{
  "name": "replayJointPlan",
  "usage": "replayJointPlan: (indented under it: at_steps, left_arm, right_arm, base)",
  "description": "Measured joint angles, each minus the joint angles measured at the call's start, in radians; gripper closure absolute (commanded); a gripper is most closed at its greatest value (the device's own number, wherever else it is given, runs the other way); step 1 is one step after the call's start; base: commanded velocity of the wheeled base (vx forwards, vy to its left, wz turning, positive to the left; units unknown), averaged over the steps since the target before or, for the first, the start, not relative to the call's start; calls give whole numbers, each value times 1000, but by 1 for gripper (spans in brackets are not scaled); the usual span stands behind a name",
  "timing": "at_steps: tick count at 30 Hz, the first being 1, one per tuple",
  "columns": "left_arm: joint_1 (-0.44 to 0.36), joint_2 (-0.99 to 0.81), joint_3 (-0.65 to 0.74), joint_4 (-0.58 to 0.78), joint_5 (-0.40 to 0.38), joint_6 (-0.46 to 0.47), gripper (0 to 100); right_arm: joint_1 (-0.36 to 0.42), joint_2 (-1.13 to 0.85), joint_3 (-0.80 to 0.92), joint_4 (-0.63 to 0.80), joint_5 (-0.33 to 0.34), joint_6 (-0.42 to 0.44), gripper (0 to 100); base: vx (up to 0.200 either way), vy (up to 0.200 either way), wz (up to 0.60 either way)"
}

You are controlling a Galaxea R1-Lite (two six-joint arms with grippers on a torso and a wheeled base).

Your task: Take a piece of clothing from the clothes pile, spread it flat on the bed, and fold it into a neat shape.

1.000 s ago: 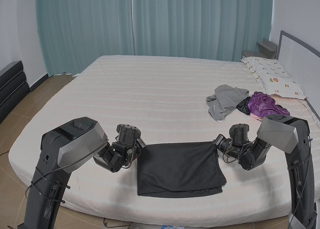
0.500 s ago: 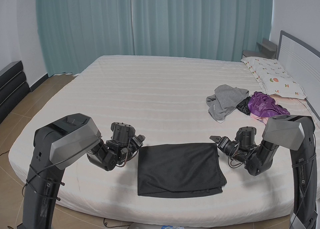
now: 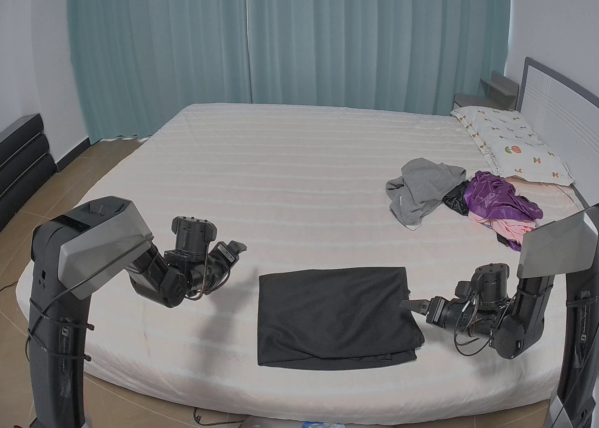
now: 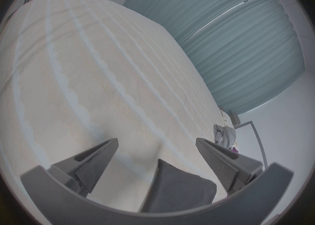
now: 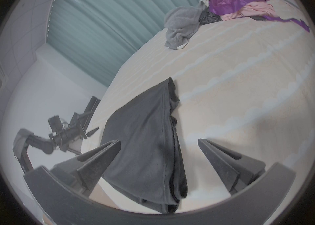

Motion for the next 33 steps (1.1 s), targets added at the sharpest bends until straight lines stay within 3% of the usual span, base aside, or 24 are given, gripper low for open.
replayJointPlan:
  at_steps: [7, 8, 24, 33]
  left_arm:
    - [9, -10, 3, 0, -1, 3, 0]
    - [10, -11, 3, 0, -1, 7, 0]
    - [11, -13, -2, 1, -2, 21, 0]
    - [10, -13, -6, 2, -2, 21, 0]
  right_arm:
    - [20, 6, 44, -4, 3, -75, 0]
    - [26, 10, 48, -5, 3, -79, 100]
    - [16, 14, 113, 1, 0, -210, 100]
    - [5, 7, 128, 1, 4, -218, 100]
  base:
    - [0, 0, 0]
    - [0, 0, 0]
    - [0, 0, 0]
    - [0, 0, 0]
